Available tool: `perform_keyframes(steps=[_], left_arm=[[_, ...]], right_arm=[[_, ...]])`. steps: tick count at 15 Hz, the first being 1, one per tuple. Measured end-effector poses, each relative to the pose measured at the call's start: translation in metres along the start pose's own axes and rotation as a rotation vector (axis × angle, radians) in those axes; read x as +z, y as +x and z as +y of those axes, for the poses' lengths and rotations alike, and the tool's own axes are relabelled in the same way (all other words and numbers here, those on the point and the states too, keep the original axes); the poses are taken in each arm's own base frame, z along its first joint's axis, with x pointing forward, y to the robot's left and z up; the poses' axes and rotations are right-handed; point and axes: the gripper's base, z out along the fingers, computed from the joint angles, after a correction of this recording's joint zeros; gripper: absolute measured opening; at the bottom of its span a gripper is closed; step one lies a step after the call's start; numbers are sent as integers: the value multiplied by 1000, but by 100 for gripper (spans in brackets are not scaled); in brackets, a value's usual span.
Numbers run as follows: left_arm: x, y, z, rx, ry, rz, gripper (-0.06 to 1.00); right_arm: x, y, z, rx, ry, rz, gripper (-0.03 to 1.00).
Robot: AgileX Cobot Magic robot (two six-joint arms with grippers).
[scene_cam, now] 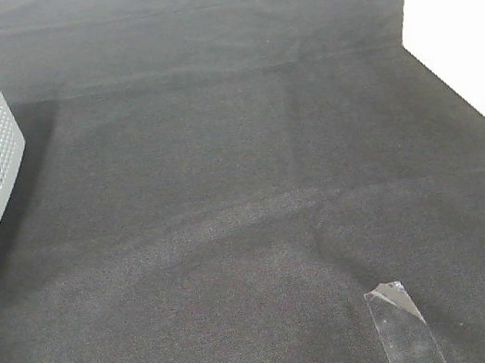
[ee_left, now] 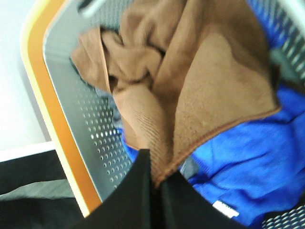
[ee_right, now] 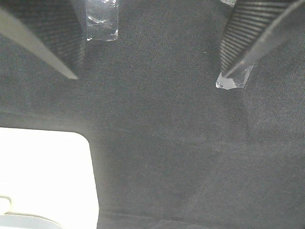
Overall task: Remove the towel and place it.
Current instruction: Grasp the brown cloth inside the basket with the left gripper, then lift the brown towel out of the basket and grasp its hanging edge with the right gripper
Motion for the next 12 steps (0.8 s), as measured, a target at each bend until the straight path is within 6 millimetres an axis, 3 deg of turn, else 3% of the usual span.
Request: perform_keyframes(steps=[3,7,12], left_arm=[[-49,-19,-18,38,-31,-124,0],[-97,-33,-28,-14,-121,-262,0],[-165,-63,-38,-34,-188,-478,0]], right_arm=[[0,0,1,5,-13,-2,72],[5,-9,12,-79,-139,22,72],[32,-51,34,-263,-411,-83,72]])
